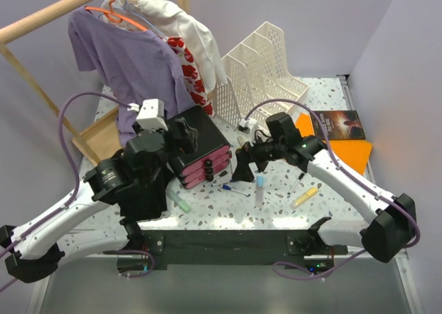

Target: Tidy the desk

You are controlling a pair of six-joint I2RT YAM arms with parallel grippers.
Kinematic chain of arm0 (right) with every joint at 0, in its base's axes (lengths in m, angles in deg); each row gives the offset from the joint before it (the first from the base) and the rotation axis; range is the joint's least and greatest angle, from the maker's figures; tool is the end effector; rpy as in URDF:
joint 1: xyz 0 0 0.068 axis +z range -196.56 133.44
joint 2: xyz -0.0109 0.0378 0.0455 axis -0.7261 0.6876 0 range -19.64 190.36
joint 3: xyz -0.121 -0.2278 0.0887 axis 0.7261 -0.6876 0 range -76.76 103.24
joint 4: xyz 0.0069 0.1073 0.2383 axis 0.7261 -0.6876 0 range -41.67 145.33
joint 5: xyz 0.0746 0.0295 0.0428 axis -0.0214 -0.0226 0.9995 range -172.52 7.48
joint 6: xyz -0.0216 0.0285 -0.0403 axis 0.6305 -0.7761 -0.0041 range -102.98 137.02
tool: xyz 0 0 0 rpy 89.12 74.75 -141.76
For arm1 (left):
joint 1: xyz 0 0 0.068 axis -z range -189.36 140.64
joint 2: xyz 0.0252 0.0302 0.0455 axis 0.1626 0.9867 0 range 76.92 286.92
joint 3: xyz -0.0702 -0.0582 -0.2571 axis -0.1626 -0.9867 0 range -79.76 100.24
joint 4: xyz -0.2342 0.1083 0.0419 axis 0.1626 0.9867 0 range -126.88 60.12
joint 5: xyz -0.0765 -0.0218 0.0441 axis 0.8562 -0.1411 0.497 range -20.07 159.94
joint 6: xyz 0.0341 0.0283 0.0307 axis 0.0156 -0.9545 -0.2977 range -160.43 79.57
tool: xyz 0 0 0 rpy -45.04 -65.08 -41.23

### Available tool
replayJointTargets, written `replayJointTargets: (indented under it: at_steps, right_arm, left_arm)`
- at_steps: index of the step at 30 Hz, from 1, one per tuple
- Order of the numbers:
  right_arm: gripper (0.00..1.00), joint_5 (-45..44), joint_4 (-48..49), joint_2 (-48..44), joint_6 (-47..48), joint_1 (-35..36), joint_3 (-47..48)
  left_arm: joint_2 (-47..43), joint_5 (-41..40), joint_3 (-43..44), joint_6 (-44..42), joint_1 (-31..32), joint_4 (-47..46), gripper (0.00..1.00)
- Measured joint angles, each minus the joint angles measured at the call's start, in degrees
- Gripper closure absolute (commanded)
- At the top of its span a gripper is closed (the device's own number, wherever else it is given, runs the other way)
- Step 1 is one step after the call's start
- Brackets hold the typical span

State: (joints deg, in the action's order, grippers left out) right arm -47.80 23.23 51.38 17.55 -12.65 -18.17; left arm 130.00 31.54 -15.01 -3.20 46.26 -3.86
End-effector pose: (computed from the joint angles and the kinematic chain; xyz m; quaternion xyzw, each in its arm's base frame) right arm 0.2043 0.1618 0.2966 -0.3708 0.8067 0.3695 0.2742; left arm 0.1222 -0.1396 0.3958 -0.0584 0.7995 -0.1986 0.5638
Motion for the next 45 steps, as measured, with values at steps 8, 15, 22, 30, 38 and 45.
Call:
replayJointTargets:
  at_steps: [8, 15, 22, 30, 38, 45]
  right_arm:
    - [0.07, -12.68, 4.11, 7.5, -16.02, 10.86, 6.75]
    - [0.12, -18.75, 3.87, 10.62, -22.29, 12.96, 7.34]
    - [0.06, -19.91, 1.44, 12.24, -19.02, 12.96, 9.35]
    - [0.06, -23.37, 7.08, 7.48, -17.46, 16.5, 3.91]
    - [0.12, -32.48, 17.7, 8.22, -23.28, 21.29, 0.04]
    - [0.23, -38.8, 20.06, 10.73, -29.24, 21.53, 0.07]
  left_arm:
    - [1.18, -6.14, -3.87, -13.81, -6.43, -4.37, 0.0]
    - [-2.29, -11.69, -14.14, -22.05, -6.82, -7.98, 0.0]
    - [-9.75, -14.62, -18.73, -25.94, -6.86, -11.63, 0.0]
    - [-16.39, -15.65, -20.37, -26.27, -6.86, -13.27, 0.0]
    - [-17.51, -15.82, -20.65, -26.36, -6.86, -13.27, 0.0]
    - [-18.03, -15.85, -20.74, -26.36, -6.86, -13.25, 0.0]
